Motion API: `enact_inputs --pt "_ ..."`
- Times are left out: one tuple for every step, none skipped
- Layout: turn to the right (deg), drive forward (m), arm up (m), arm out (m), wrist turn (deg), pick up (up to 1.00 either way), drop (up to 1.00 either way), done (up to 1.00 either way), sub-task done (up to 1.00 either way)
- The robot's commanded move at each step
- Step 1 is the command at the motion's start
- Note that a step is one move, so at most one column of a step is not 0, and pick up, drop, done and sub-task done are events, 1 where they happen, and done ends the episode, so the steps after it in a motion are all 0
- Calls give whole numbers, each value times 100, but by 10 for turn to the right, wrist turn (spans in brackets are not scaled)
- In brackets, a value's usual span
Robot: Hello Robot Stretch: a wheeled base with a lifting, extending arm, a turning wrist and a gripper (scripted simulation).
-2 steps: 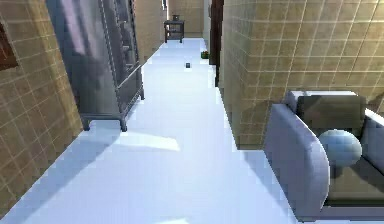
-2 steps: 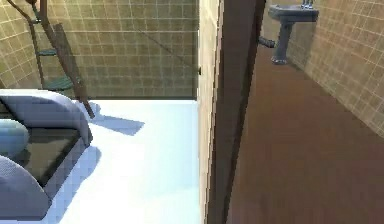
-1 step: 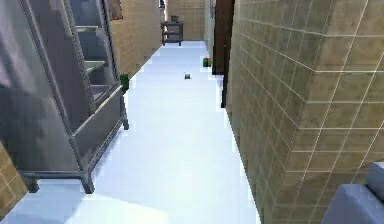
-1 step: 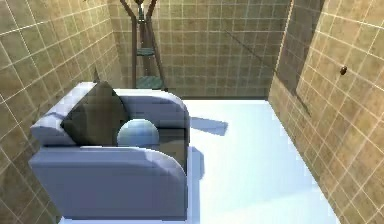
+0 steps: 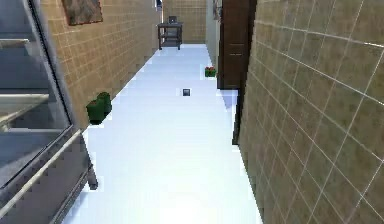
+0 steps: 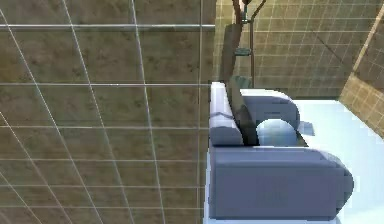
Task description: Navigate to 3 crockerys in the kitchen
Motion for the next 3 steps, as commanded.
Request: enact_inputs --pt "0 100 0 0 0 0 0 0 0" --pt "0 100 0 0 0 0 0 0 0" --pt "60 0 0 0 0 0 0 0 0"
